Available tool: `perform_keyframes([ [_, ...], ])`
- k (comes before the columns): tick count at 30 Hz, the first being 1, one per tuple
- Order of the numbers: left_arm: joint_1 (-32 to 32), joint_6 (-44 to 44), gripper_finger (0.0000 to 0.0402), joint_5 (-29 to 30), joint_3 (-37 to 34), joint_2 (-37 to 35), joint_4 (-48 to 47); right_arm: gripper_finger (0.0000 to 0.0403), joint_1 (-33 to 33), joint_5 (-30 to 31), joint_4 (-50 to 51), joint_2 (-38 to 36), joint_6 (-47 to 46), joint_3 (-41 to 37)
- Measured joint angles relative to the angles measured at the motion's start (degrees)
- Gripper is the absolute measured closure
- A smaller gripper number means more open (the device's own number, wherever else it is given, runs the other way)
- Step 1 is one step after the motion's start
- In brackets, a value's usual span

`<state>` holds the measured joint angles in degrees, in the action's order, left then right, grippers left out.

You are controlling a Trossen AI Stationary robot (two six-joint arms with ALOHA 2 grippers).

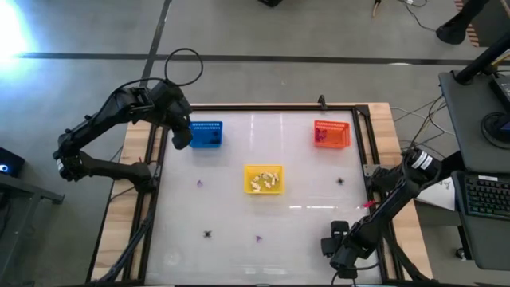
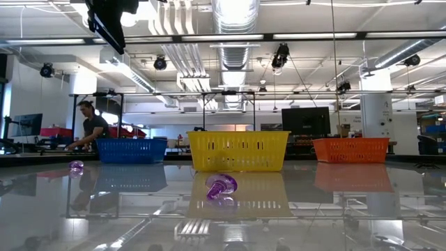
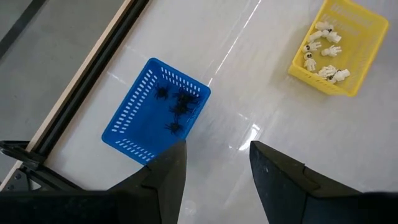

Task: Sort Halloween decoration
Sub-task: Put the white skeleton toy into the yellow bin

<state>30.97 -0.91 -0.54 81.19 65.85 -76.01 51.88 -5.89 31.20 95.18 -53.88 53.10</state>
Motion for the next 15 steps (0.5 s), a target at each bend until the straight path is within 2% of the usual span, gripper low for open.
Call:
perform_keyframes([
  [4, 0.01, -0.01, 0.0242, -0.01, 0.00, -0.01, 0.00, 0.0283, -0.02, -0.03, 0.17, 0.13, -2.14, -0.04],
  [10, 0.00, -0.01, 0.0242, -0.01, -0.02, 0.00, -0.02, 0.0374, -0.13, -1.59, -0.15, -1.00, -3.89, -0.15],
  [15, 0.01, -0.01, 0.0242, -0.01, -0.02, 0.06, -0.15, 0.0385, -0.11, -2.54, 0.12, -3.41, -7.69, -0.42],
])
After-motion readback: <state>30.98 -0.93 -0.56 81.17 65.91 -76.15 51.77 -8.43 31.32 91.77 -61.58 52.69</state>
